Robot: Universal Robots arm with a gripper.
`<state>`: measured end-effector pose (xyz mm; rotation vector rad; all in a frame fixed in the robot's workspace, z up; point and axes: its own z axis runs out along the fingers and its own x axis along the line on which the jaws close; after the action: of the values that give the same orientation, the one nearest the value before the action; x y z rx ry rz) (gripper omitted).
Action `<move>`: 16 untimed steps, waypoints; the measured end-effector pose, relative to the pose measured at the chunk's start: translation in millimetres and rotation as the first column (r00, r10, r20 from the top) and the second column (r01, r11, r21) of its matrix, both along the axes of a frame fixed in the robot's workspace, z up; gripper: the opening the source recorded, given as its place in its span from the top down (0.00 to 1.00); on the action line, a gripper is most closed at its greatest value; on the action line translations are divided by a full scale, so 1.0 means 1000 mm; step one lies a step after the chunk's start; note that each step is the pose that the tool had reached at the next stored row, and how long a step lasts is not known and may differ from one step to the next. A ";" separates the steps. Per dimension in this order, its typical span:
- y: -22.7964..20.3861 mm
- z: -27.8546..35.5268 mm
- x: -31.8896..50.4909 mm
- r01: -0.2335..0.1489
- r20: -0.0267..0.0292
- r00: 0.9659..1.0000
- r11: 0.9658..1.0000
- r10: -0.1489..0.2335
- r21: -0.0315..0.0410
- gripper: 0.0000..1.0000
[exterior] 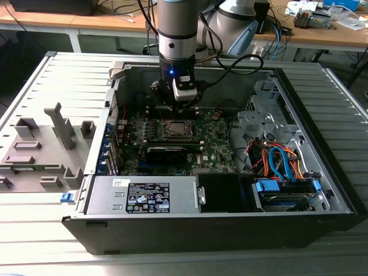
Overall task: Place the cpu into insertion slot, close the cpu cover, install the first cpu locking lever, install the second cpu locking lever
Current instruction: 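Install the first cpu locking lever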
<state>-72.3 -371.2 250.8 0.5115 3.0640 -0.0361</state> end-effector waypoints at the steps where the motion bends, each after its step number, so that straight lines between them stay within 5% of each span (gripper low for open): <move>1: 0.0000 0.0000 0.0000 -0.003 0.000 1.000 1.000 0.003 0.000 0.89; 16: 0.0000 0.0000 0.0000 -0.033 0.000 0.999 0.999 0.033 0.000 0.89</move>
<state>-72.3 -371.2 250.8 0.4608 3.0716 -0.0352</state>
